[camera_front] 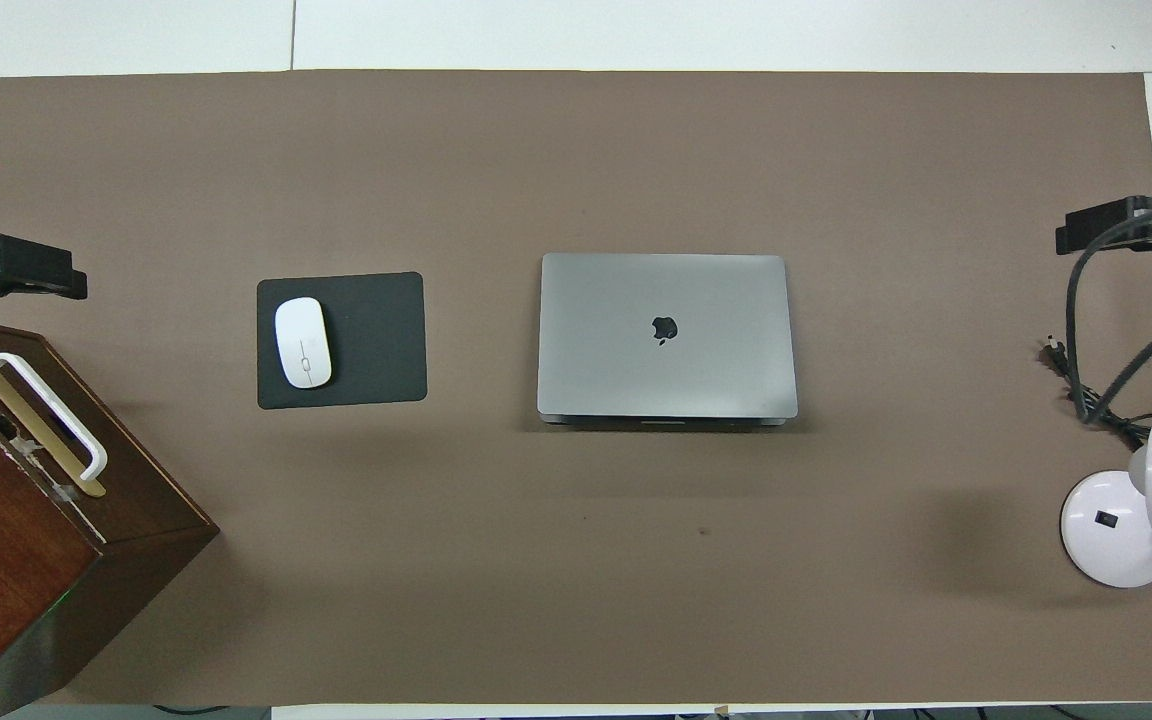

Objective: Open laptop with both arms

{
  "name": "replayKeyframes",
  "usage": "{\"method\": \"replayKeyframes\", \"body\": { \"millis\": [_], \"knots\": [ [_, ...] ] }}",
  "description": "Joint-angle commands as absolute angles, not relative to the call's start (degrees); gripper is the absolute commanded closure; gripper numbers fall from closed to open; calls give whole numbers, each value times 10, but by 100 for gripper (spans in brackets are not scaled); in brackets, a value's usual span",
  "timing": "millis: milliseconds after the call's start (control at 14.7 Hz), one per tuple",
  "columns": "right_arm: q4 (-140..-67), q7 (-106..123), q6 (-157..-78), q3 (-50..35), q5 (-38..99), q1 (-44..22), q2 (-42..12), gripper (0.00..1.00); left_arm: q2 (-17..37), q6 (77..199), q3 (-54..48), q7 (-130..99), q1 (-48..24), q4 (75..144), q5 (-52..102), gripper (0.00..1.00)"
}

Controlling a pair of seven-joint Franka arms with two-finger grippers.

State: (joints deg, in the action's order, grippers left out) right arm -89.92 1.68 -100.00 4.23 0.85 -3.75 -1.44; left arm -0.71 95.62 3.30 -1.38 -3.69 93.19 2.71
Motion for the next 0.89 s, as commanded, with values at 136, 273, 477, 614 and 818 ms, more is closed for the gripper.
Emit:
{"method": "replayKeyframes", "body": {
  "millis": [136,273,477,614,818],
  "knots": [
    [-906,-9,-1067,67,37,-72,-29,55,-14,955,31,-17,-33,934,18,75],
    [-925,-25,-1098,79,67,-94,-34,18,-13,955,31,-16,-33,932,18,100],
    [-979,-31,-1188,117,146,-137,-38,0,-11,958,30,-18,-33,930,19,100],
    [-1021,-43,-1259,117,167,-154,-37,0,-11,980,30,-18,-33,932,22,100],
    [-1043,-92,-1299,117,213,-185,-37,0,-9,1047,28,-16,-33,939,25,100]
  ]
}}
